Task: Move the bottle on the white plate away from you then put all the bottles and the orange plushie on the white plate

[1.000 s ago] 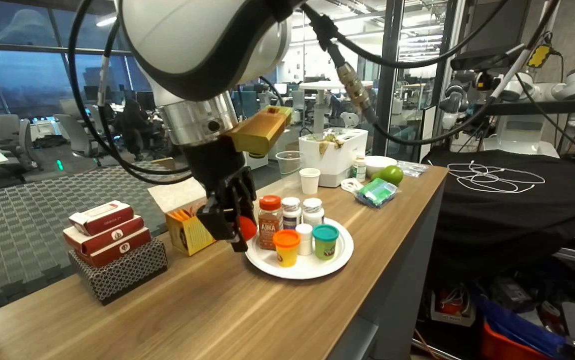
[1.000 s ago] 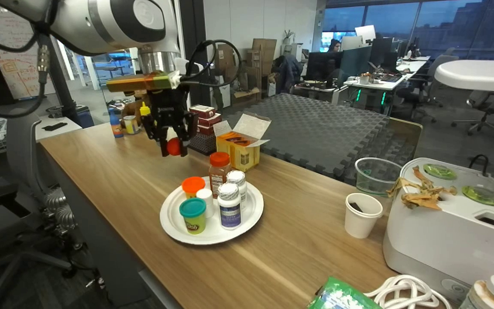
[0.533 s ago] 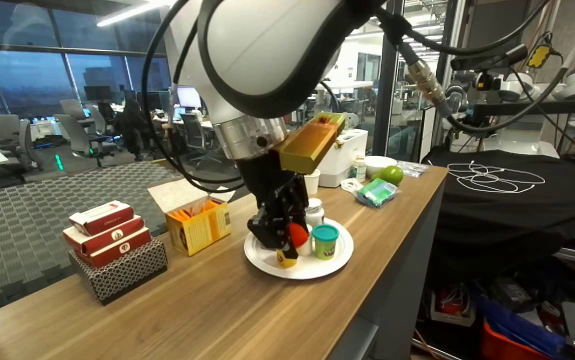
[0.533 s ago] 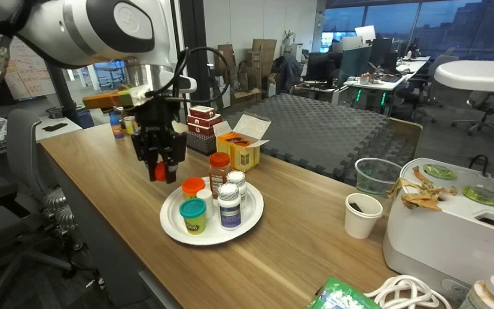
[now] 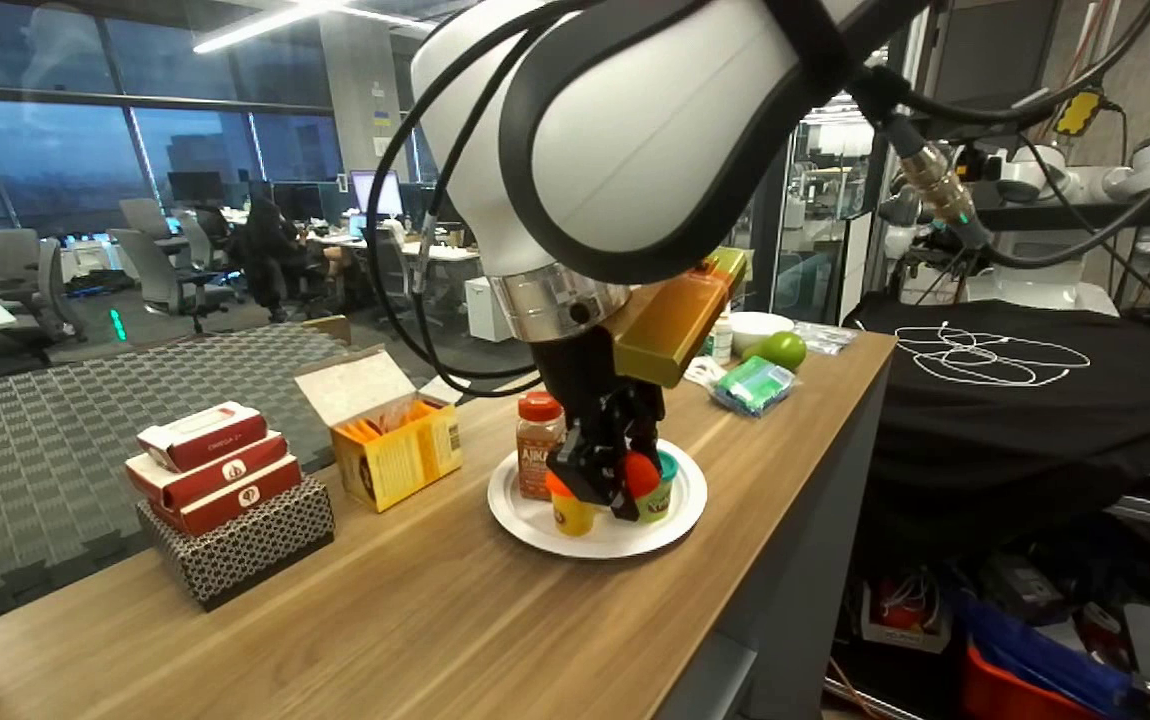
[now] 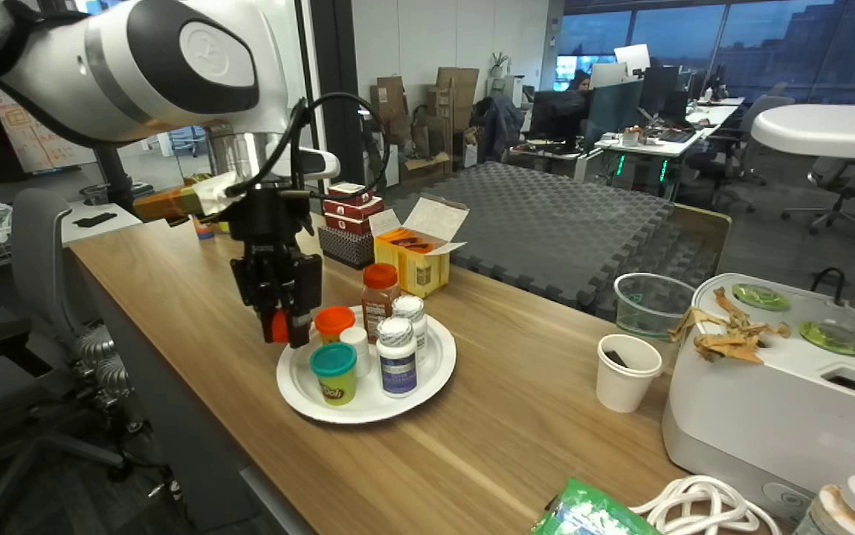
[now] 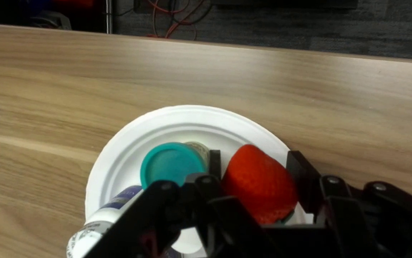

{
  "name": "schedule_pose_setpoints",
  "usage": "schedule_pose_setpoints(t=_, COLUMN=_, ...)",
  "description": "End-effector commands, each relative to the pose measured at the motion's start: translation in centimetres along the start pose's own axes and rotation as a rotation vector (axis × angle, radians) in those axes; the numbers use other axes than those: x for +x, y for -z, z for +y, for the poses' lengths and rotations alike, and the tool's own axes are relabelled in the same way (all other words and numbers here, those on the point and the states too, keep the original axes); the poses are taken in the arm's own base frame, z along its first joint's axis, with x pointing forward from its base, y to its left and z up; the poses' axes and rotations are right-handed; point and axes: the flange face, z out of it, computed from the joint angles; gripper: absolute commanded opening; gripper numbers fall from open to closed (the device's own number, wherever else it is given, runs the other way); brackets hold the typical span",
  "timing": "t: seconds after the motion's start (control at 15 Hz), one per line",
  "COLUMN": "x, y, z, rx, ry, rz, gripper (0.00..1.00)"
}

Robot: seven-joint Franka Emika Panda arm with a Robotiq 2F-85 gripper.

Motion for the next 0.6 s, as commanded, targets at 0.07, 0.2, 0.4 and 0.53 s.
schedule_pose_setpoints(t=0.07, x=0.16, y=0.53, z=-0.76, rx=-0.066, ry=0.002, rz=0.064, gripper=0.24)
schedule_pose_setpoints(t=0.2, x=0.02, y=0.32, z=-0.98, rx=-0.106, ry=0.019, rz=0.060, gripper=0.24)
schedule_pose_setpoints(t=0.4, x=-0.16, y=-0.09, z=-1.33, rx=-0.151, ry=0.041, rz=0.057, gripper=0.24)
schedule_pose_setpoints(t=0.53, x=-0.16, y=-0.39, z=-1.60, rx=-0.168, ry=0.058, rz=0.055, gripper=0.24)
